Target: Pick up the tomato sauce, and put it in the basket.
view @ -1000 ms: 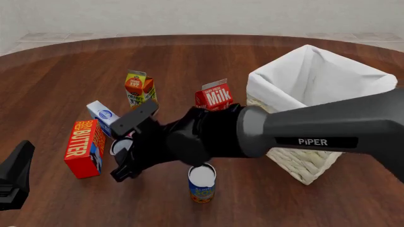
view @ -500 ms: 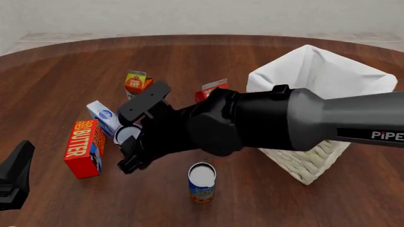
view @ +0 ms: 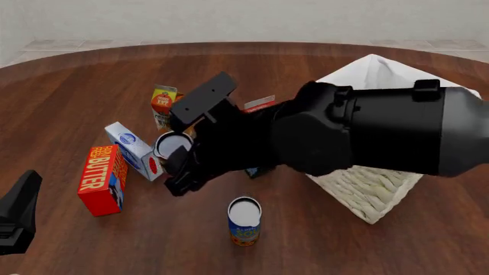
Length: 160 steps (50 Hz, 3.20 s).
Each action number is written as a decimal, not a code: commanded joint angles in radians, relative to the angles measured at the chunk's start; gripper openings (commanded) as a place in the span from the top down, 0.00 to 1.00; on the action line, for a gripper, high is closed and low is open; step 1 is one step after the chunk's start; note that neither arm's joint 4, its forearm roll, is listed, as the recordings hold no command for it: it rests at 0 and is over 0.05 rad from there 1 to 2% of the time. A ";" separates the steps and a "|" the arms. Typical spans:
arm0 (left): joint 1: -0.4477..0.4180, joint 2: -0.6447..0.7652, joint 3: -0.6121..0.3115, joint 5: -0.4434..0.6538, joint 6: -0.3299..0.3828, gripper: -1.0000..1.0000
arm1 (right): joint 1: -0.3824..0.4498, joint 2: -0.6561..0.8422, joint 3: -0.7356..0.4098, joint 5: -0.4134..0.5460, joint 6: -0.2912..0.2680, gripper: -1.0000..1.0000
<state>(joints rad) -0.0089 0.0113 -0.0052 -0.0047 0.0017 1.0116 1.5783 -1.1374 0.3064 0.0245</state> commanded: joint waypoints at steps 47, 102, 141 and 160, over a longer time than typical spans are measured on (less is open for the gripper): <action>0.003 0.000 0.001 -0.001 0.000 0.00 | -0.180 -0.490 0.063 0.268 -0.013 1.00; 0.003 0.000 0.001 -0.001 0.000 0.00 | -0.433 -0.717 -0.012 0.520 -0.043 1.00; 0.003 0.000 0.001 -0.001 0.000 0.00 | -0.613 -0.773 -0.003 0.591 -0.077 1.00; 0.003 0.000 0.001 -0.001 0.000 0.00 | -0.681 -0.774 0.006 0.580 -0.078 1.00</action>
<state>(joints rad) -0.0089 0.0113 -0.0052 -0.0047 0.0018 0.3668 0.7953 -1.1366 0.9039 -0.0712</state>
